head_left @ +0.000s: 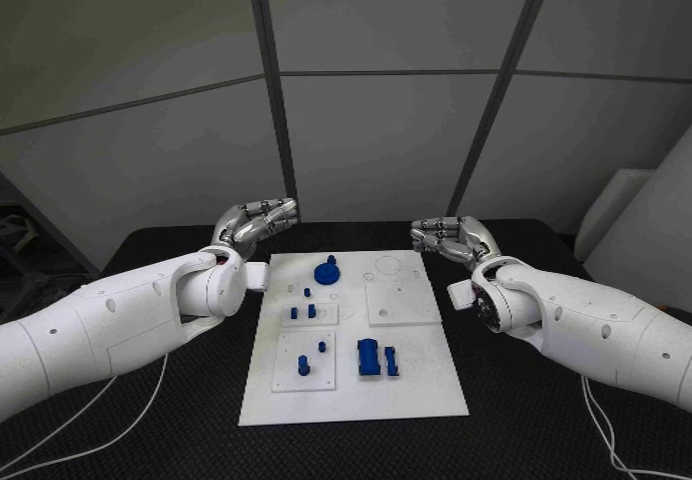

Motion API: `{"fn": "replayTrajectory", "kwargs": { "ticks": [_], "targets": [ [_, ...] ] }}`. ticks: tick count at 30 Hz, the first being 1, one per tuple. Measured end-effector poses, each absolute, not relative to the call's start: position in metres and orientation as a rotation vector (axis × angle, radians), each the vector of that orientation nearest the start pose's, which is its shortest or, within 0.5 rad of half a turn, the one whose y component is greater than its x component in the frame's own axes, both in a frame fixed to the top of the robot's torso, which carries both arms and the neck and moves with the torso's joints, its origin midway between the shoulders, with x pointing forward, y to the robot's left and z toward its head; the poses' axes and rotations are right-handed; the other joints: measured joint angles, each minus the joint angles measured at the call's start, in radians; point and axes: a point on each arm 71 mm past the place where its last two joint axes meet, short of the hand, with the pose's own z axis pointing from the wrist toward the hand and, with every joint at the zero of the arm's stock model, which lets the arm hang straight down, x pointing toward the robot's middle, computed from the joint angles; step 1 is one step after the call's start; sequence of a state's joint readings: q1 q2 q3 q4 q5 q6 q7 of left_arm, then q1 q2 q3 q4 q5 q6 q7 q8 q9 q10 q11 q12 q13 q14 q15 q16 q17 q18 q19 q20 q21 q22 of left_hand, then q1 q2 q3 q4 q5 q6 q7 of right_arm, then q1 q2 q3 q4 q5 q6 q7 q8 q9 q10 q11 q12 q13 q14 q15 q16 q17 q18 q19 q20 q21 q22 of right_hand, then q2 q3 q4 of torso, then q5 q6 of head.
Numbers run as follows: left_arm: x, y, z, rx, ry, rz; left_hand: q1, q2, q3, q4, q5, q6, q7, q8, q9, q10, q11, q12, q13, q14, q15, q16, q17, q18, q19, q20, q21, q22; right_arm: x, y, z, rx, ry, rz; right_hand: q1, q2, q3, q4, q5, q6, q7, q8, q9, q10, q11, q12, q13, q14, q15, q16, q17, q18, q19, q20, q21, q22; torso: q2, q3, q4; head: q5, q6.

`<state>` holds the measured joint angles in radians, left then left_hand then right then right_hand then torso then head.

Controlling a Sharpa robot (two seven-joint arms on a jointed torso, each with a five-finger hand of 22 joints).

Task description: Assemble the parts on the task board

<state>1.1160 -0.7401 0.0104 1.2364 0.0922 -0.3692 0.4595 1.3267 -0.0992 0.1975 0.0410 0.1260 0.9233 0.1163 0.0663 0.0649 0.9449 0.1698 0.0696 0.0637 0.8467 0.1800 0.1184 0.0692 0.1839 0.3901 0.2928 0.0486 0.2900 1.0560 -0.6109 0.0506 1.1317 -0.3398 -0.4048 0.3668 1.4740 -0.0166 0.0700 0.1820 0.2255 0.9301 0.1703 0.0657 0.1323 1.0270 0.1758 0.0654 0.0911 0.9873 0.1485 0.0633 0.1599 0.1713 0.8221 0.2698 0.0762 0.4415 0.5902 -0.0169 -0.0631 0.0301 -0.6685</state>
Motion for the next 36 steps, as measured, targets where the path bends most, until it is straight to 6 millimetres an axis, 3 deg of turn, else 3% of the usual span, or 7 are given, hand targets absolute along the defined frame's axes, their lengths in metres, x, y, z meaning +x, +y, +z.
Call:
{"fn": "replayTrajectory", "kwargs": {
  "ticks": [3, 5, 8, 17, 19, 26, 36],
  "targets": [
    [0.529, 0.255, -0.225, -1.304, 1.214, -1.345, -0.077, 0.035, -0.03, -0.008, -0.005, -0.061, -0.007, -0.016, -0.014, -0.065, -0.013, -0.02, -0.014, -0.052, -0.009, -0.024, -0.018, -0.002, -0.025, -0.02, -0.012, -0.032, 0.535, -0.209, -0.245, 0.935, 1.415, 1.233, -0.089, 0.004, -0.019, -0.019, -0.012, -0.058, -0.009, -0.013, -0.02, -0.065, -0.007, -0.014, -0.03, -0.058, -0.008, -0.012, -0.028, 0.0, -0.042, -0.01, -0.024, -0.045, 0.0, 0.0001, 0.0012, 0.0, 0.003],
    [0.528, 0.255, -0.225, -1.305, 1.216, -1.345, -0.154, 0.049, -0.038, -0.017, -0.013, -0.112, -0.014, -0.027, -0.025, -0.118, -0.022, -0.031, -0.024, -0.1, -0.019, -0.04, -0.029, -0.059, -0.047, -0.036, -0.02, -0.048, 0.534, -0.209, -0.246, 0.936, 1.417, 1.232, -0.185, 0.007, -0.03, -0.031, -0.028, -0.118, -0.02, -0.027, -0.028, -0.131, -0.019, -0.027, -0.046, -0.122, -0.017, -0.025, -0.037, 0.0, -0.095, -0.028, -0.037, -0.073, -0.001, 0.0004, 0.0015, 0.0, 0.002],
    [0.525, 0.251, -0.225, -1.305, 1.223, -1.352, -0.293, 0.069, -0.057, -0.027, -0.027, -0.208, -0.037, -0.043, -0.041, -0.216, -0.04, -0.047, -0.04, -0.188, -0.038, -0.07, -0.045, -0.062, -0.086, -0.068, -0.027, -0.076, 0.531, -0.21, -0.246, 0.94, 1.42, 1.234, -0.331, 0.011, -0.047, -0.047, -0.05, -0.21, -0.036, -0.041, -0.044, -0.232, -0.037, -0.042, -0.063, -0.22, -0.032, -0.04, -0.051, -0.018, -0.178, -0.055, -0.052, -0.115, -0.005, 0.0017, 0.0063, -0.004, 0.012],
    [0.493, 0.214, -0.23, -1.304, 1.276, -1.359, -0.615, 0.093, -0.1, -0.037, -0.1, -0.432, -0.099, -0.058, -0.06, -0.443, -0.092, -0.059, -0.058, -0.394, -0.082, -0.107, -0.064, -0.063, -0.179, -0.141, -0.043, -0.143, 0.499, -0.192, -0.236, 1.0, 1.393, 1.304, -0.68, 0.016, -0.066, -0.086, -0.104, -0.43, -0.08, -0.058, -0.111, -0.476, -0.08, -0.054, -0.085, -0.455, -0.094, -0.055, -0.12, -0.056, -0.375, -0.121, -0.069, -0.215, -0.035, 0.0129, 0.0482, -0.027, 0.063],
    [0.484, 0.206, -0.231, -1.3, 1.285, -1.352, -0.671, 0.094, -0.119, -0.039, -0.107, -0.47, -0.104, -0.058, -0.061, -0.483, -0.111, -0.061, -0.06, -0.43, -0.101, -0.107, -0.065, -0.124, -0.194, -0.155, -0.043, -0.155, 0.49, -0.19, -0.233, 1.027, 1.377, 1.312, -0.742, 0.016, -0.066, -0.108, -0.113, -0.47, -0.101, -0.058, -0.117, -0.519, -0.101, -0.058, -0.086, -0.497, -0.109, -0.055, -0.131, -0.056, -0.41, -0.133, -0.069, -0.233, -0.04, 0.0147, 0.0541, -0.029, 0.066],
    [0.464, 0.19, -0.23, -1.276, 1.278, -1.296, -0.836, 0.098, -0.172, -0.04, -0.115, -0.584, -0.112, -0.062, -0.063, -0.599, -0.152, -0.064, -0.062, -0.534, -0.155, -0.112, -0.067, -0.125, -0.239, -0.193, -0.043, -0.189, 0.466, -0.187, -0.227, 1.135, 1.311, 1.295, -0.929, 0.017, -0.069, -0.156, -0.162, -0.587, -0.149, -0.058, -0.128, -0.649, -0.152, -0.058, -0.089, -0.622, -0.136, -0.059, -0.151, -0.071, -0.515, -0.168, -0.069, -0.286, -0.045, 0.0165, 0.0614, -0.03, 0.069],
    [0.462, 0.192, -0.228, -1.252, 1.248, -1.239, -1.005, 0.099, -0.188, -0.042, -0.119, -0.701, -0.115, -0.062, -0.064, -0.719, -0.167, -0.064, -0.063, -0.642, -0.176, -0.112, -0.067, -0.125, -0.3, -0.269, -0.043, -0.266, 0.462, -0.19, -0.226, 1.201, 1.255, 1.247, -1.11, 0.017, -0.071, -0.171, -0.212, -0.702, -0.166, -0.062, -0.13, -0.774, -0.171, -0.058, -0.09, -0.743, -0.147, -0.059, -0.157, -0.133, -0.615, -0.244, -0.072, -0.338, -0.046, 0.0168, 0.063, -0.03, 0.069]
  ]
}}
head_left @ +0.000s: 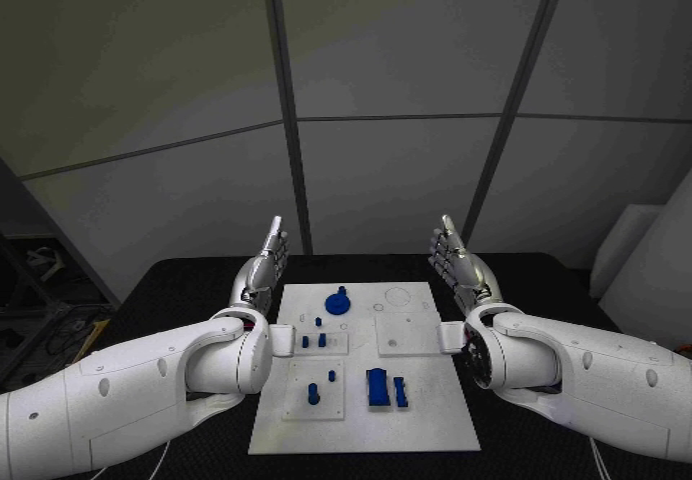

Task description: Assemble the parts on the task board

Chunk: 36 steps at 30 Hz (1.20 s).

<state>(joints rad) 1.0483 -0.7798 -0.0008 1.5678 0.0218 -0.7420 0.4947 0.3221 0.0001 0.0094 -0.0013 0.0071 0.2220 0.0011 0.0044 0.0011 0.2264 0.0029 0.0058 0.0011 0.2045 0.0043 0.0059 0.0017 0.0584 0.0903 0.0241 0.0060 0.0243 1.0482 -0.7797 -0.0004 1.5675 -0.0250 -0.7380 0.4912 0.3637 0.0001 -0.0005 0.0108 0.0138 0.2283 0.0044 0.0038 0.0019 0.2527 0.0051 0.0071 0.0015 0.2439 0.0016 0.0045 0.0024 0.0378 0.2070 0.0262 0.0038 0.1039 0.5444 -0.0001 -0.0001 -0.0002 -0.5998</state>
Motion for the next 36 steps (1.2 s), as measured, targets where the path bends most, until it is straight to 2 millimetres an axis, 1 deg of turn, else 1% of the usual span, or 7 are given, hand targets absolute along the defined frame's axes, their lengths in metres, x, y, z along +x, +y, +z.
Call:
{"fn": "replayTrajectory", "kwargs": {
  "ticks": [3, 15, 17, 20, 22, 26, 36],
  "targets": [
    [0.4616, 0.1922, -0.2281, -1.249, 1.244, -1.232, -0.036, 0.0, 0.0, 0.0, 0.0, -0.025, 0.0, 0.0, 0.0, -0.025, -0.001, 0.0, 0.0, -0.023, -0.001, 0.0, 0.0, 0.0, -0.03, -0.011, 0.0, -0.009, 0.4617, -0.1912, -0.2263, 1.208, 1.247, 1.239, -0.043, 0.0, 0.001, -0.004, -0.003, -0.027, -0.002, 0.0, -0.001, -0.03, -0.002, -0.004, 0.0, -0.028, 0.0, 0.0, 0.0, -0.016, -0.023, -0.012, 0.0, -0.019, 0.0, 0.0001, 0.0001, 0.0, 0.0],
    [0.4616, 0.1928, -0.2278, -1.244, 1.238, -1.22, -0.147, 0.001, -0.003, 0.003, -0.004, -0.101, -0.001, 0.0, 0.0, -0.102, -0.003, 0.0, 0.0, -0.09, -0.002, 0.0, -0.001, 0.0, -0.076, -0.024, 0.0, -0.022, 0.4617, -0.1924, -0.2265, 1.22, 1.235, 1.227, -0.17, 0.0, 0.001, -0.004, -0.009, -0.104, -0.004, 0.0, 0.0, -0.117, -0.004, -0.004, 0.0, -0.11, 0.0, 0.0, -0.001, -0.016, -0.093, -0.025, 0.0, -0.093, 0.0, 0.0001, 0.0002, 0.0, 0.0],
    [0.4616, 0.1929, -0.2277, -1.244, 1.237, -1.219, -0.16, 0.0, -0.003, 0.003, -0.004, -0.108, -0.001, 0.0, 0.0, -0.11, -0.004, 0.0, 0.0, -0.099, -0.004, 0.0, -0.001, 0.0, -0.08, -0.022, 0.0, -0.022, 0.4617, -0.1925, -0.2265, 1.221, 1.234, 1.226, -0.181, 0.0, 0.001, -0.004, -0.009, -0.113, -0.005, 0.0, 0.0, -0.126, -0.005, -0.004, 0.0, -0.122, -0.001, 0.0, -0.001, -0.031, -0.099, -0.023, 0.0, -0.096, 0.0, 0.0001, 0.0002, 0.0, 0.0],
    [0.4615, 0.1929, -0.2277, -1.243, 1.237, -1.218, -0.23, 0.0, -0.003, 0.003, -0.004, -0.204, -0.001, 0.0, 0.0, -0.199, -0.003, 0.0, 0.0, -0.187, -0.004, 0.0, -0.001, 0.0, -0.084, -0.026, 0.0, -0.023, 0.4617, -0.1926, -0.2265, 1.222, 1.233, 1.225, -0.209, -0.001, 0.001, -0.004, -0.009, -0.13, -0.005, 0.0, 0.0, -0.145, -0.004, -0.004, 0.0, -0.14, -0.001, 0.0, -0.001, -0.031, -0.121, -0.025, 0.0, -0.1, 0.0, 0.0001, 0.0002, 0.0, 0.0],
    [0.4615, 0.1929, -0.2277, -1.243, 1.237, -1.218, -0.306, 0.0, -0.003, 0.003, -0.004, -0.219, -0.001, 0.0, 0.0, -0.221, -0.004, 0.0, 0.0, -0.199, -0.004, 0.0, -0.001, 0.0, -0.084, -0.026, 0.0, -0.023, 0.4617, -0.1926, -0.2265, 1.222, 1.233, 1.225, -0.257, -0.001, 0.001, -0.004, -0.009, -0.199, -0.005, 0.0, 0.0, -0.206, -0.005, -0.004, 0.0, -0.213, -0.001, 0.0, -0.001, -0.031, -0.192, -0.026, 0.0, -0.103, 0.0, 0.0001, 0.0002, 0.0, 0.0],
    [0.4615, 0.1929, -0.2277, -1.243, 1.236, -1.218, -0.316, -0.001, -0.003, 0.003, -0.004, -0.218, -0.001, 0.0, 0.0, -0.222, -0.002, 0.0, 0.0, -0.199, -0.004, 0.0, -0.001, 0.0, -0.084, -0.026, 0.0, -0.023, 0.4617, -0.1927, -0.2265, 1.223, 1.232, 1.224, -0.356, 0.0, 0.001, -0.004, -0.009, -0.224, -0.005, 0.0, 0.0, -0.248, -0.005, -0.004, -0.001, -0.24, -0.002, 0.0, -0.001, -0.031, -0.202, -0.026, 0.0, -0.103, 0.0, 0.0001, 0.0002, 0.0, 0.0],
    [0.4615, 0.193, -0.2276, -1.243, 1.236, -1.217, -0.316, -0.001, -0.003, 0.003, -0.004, -0.218, -0.001, 0.0, 0.0, -0.222, -0.002, 0.0, 0.0, -0.199, -0.004, 0.0, -0.001, 0.0, -0.083, -0.026, 0.0, -0.023, 0.4617, -0.1927, -0.2265, 1.223, 1.231, 1.223, -0.358, 0.0, 0.001, -0.004, -0.009, -0.223, -0.005, 0.0, 0.0, -0.248, -0.005, -0.004, -0.001, -0.24, -0.002, 0.0, -0.001, -0.031, -0.202, -0.026, 0.0, -0.103, 0.0, 0.0001, 0.0001, 0.0, 0.0]
  ]
}}
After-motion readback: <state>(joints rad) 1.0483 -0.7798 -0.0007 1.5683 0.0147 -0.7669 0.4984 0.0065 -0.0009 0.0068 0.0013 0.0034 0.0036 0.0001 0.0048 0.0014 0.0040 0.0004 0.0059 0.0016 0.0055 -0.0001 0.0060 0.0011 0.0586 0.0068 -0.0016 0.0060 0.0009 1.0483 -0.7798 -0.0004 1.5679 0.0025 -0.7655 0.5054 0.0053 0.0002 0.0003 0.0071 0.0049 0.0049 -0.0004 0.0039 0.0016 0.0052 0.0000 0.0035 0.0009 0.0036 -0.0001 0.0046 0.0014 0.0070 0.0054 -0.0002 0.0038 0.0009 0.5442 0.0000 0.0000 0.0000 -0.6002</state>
